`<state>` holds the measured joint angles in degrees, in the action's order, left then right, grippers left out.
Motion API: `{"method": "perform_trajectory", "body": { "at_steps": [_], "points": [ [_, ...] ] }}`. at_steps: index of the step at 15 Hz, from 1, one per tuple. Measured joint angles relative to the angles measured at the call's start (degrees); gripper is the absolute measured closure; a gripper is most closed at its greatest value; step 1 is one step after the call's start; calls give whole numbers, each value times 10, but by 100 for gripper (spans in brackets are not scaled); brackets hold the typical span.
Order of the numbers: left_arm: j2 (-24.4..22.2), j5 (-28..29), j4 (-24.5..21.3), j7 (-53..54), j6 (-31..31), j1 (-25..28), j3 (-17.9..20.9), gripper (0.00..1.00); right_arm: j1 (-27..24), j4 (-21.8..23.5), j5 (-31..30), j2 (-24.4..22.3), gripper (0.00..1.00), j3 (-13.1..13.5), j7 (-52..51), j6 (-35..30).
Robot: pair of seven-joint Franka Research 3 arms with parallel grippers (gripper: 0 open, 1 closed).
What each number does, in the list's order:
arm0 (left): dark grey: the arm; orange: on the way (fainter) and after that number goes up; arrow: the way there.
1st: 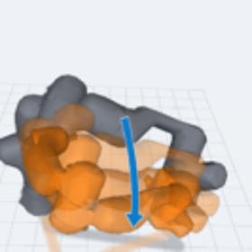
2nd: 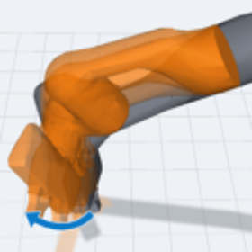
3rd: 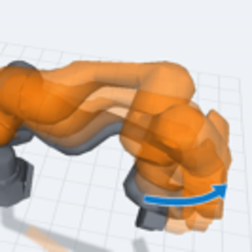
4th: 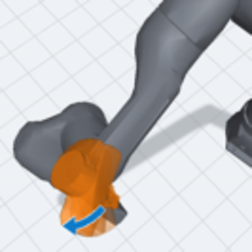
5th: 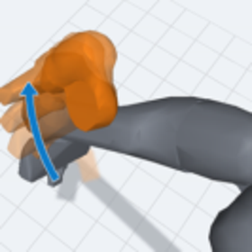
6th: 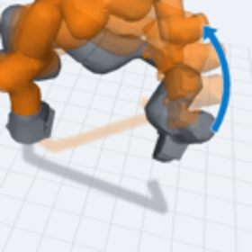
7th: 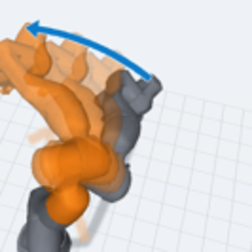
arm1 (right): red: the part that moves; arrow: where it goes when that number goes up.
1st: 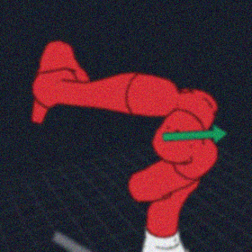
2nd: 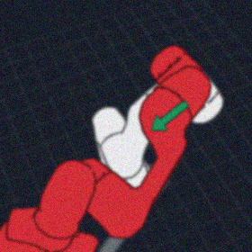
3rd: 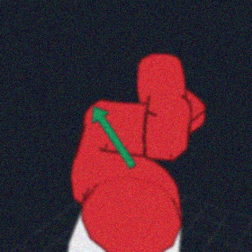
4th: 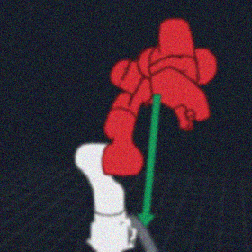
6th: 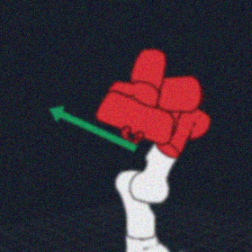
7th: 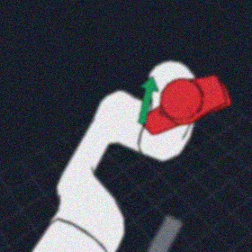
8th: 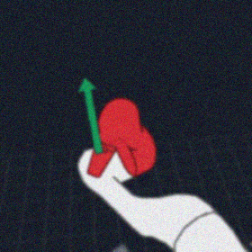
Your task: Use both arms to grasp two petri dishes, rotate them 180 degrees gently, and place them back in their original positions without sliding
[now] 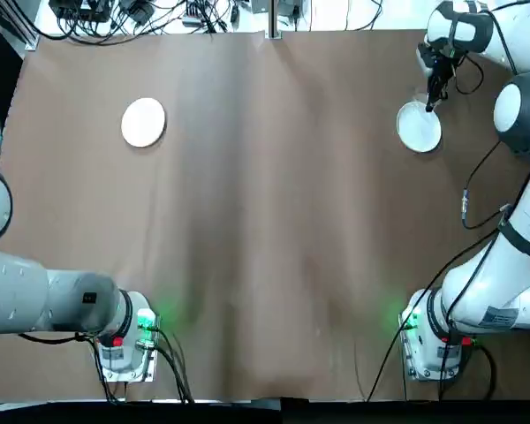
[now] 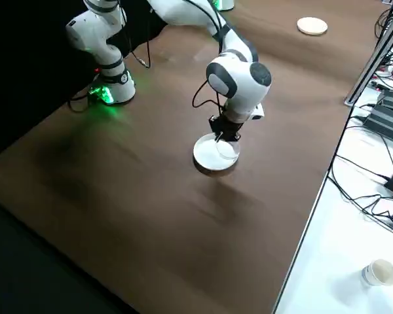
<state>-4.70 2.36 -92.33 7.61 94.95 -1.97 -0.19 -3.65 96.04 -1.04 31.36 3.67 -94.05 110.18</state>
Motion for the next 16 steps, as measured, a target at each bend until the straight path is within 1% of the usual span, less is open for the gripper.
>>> {"method": "perform_trajectory", "body": {
  "at_steps": [2, 3, 4, 5, 7, 13, 16],
  "points": [
    [-7, 0, 0, 2, -7, -11, 16, 0, -4, 17, 0, 0, 96, 0, -14, 6],
    [-8, 0, 0, 2, -10, -13, 18, 0, -5, 24, 0, 0, 96, 0, -18, 12],
    [-9, 0, 0, 2, -15, -14, 18, 0, -5, 33, 0, 0, 96, 0, -20, 22],
    [-10, 0, 0, -2, -34, -16, 16, 0, -5, 56, 0, 0, 96, 0, -20, 52],
    [-13, 0, 0, -18, -45, -16, 9, 0, -5, 70, 0, 0, 96, 0, -20, 66],
    [-40, 0, 0, -38, -55, -12, 6, 0, -5, 76, 0, 0, 96, 0, -21, 67],
    [-44, 0, -1, -55, -60, -12, 6, 0, -5, 78, 0, 0, 94, 0, -21, 68]
  ]
}}
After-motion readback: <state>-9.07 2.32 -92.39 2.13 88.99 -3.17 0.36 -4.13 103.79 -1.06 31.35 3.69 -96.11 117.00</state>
